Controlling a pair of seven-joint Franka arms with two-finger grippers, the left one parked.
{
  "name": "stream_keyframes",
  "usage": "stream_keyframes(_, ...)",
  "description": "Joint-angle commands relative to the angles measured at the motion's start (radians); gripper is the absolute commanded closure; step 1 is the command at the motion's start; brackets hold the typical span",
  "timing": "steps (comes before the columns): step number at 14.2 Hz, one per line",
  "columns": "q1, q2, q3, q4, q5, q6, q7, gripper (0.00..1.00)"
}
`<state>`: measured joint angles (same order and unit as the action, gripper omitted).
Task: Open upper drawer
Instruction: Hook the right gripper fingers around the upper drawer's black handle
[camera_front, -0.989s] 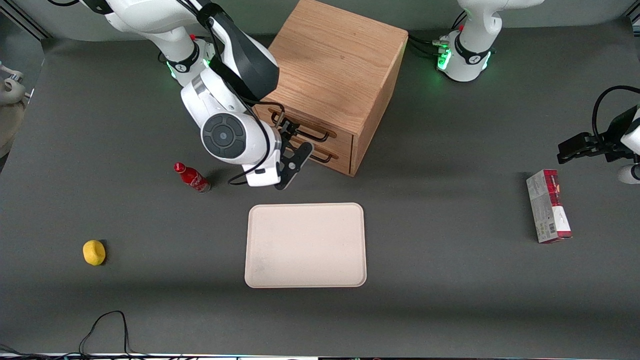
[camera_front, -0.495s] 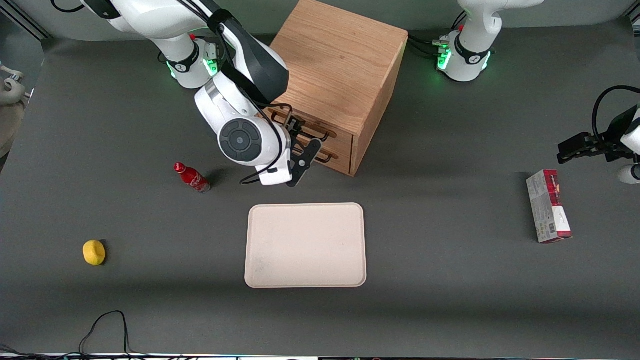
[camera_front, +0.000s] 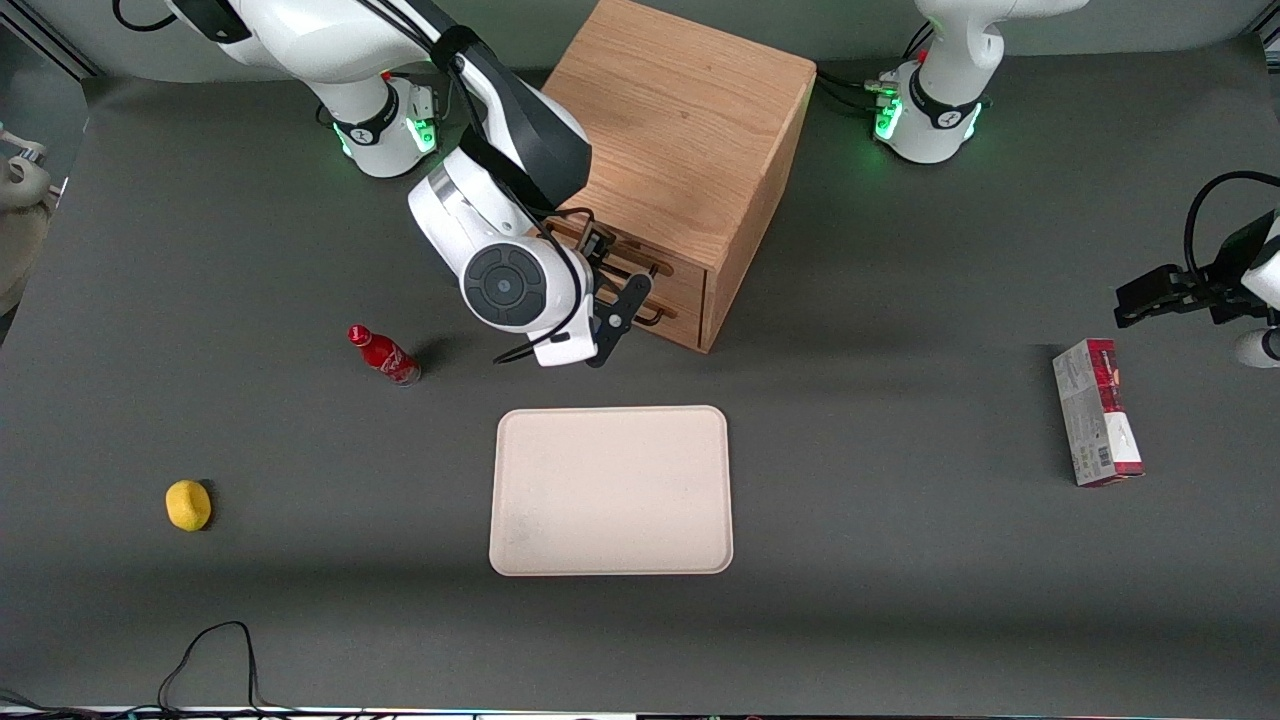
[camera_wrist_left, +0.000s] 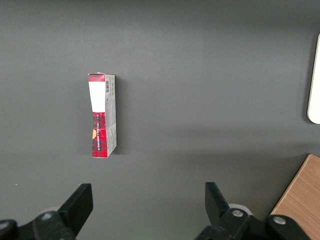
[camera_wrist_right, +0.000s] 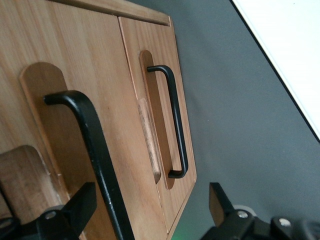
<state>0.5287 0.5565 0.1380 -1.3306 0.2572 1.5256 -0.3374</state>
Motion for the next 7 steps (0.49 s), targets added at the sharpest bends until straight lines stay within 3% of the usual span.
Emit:
stream_keyframes(1,0.007,-0.001,-0.009,-0.005,0.014,-0.007,-0.063,0.00)
stream_keyframes(7,0.002,0.013,-0.012,-0.009,0.010,0.013,-0.098,0.00)
